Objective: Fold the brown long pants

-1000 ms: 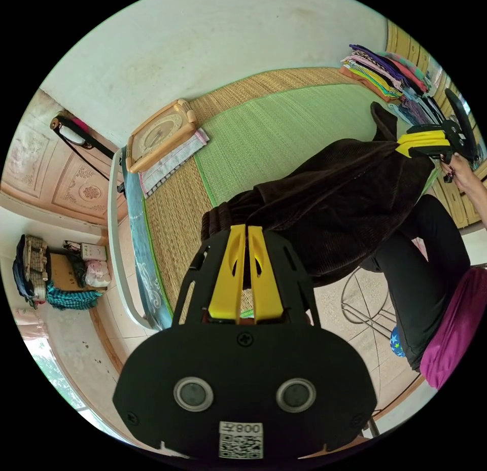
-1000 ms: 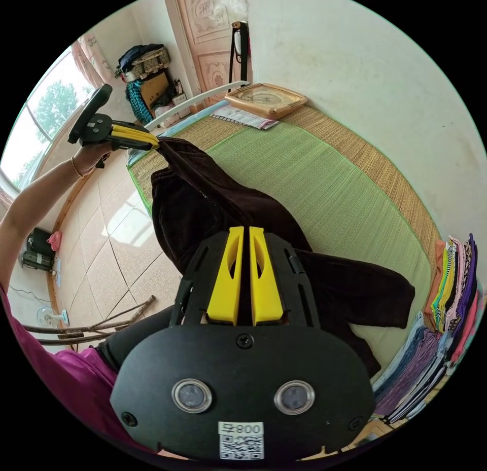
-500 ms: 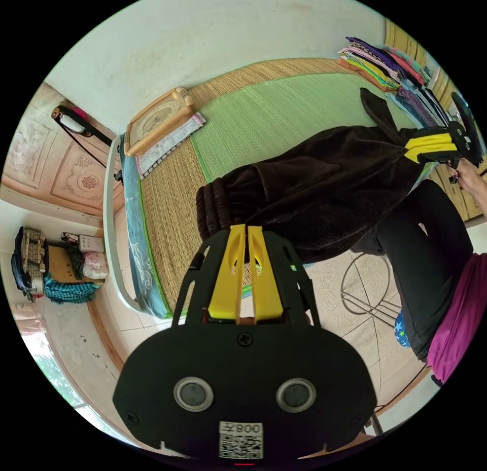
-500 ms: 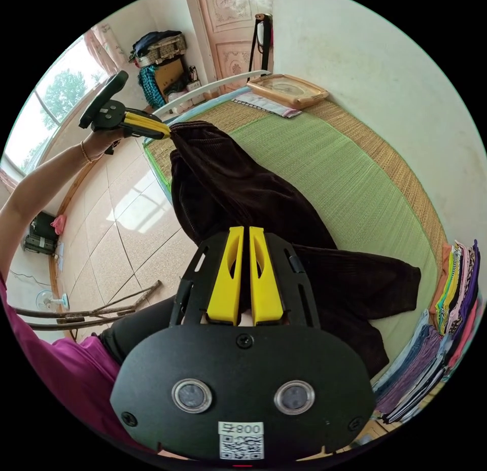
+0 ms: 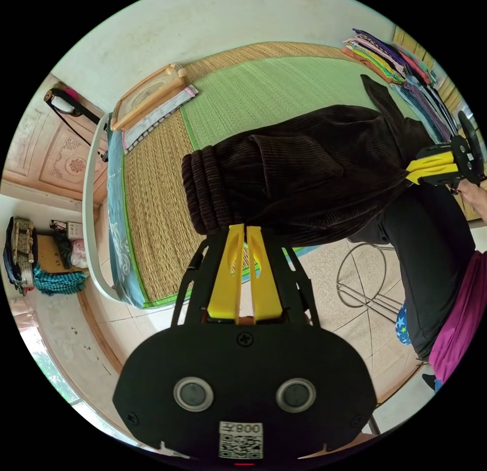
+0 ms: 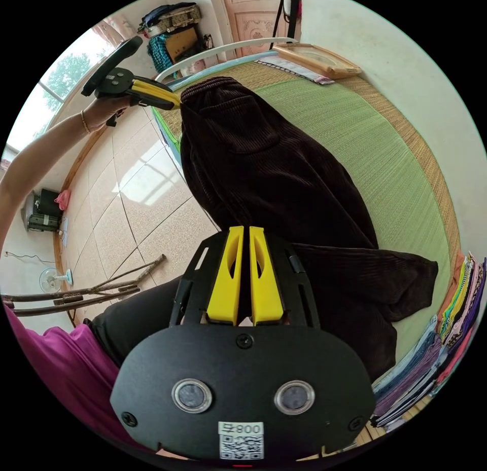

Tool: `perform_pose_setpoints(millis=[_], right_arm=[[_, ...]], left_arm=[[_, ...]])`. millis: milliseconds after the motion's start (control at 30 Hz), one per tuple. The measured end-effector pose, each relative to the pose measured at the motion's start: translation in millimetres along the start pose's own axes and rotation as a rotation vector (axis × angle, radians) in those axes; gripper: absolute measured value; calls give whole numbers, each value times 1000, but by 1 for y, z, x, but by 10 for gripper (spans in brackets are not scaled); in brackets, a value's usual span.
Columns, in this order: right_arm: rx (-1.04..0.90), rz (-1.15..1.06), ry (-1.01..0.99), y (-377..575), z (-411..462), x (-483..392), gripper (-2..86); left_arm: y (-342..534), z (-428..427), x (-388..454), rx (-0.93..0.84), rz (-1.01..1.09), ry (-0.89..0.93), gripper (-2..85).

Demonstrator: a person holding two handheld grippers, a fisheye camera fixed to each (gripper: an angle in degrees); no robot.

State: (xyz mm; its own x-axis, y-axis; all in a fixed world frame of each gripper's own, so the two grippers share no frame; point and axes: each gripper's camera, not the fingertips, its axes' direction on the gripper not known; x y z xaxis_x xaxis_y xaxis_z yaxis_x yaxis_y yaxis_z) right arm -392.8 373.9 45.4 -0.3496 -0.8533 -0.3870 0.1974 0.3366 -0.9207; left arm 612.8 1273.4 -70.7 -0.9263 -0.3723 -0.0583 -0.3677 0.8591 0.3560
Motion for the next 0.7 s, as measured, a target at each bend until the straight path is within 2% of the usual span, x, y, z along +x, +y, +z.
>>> perform_pose_setpoints(millis=[400,700], right_arm=[[-38,15,-71,-16,15,-42,20],[-8,39,-118,-18,16,-75,22]], left_arm=[[47,42,33,6,0,29,5],[97,64,60,74,-76,27,6]])
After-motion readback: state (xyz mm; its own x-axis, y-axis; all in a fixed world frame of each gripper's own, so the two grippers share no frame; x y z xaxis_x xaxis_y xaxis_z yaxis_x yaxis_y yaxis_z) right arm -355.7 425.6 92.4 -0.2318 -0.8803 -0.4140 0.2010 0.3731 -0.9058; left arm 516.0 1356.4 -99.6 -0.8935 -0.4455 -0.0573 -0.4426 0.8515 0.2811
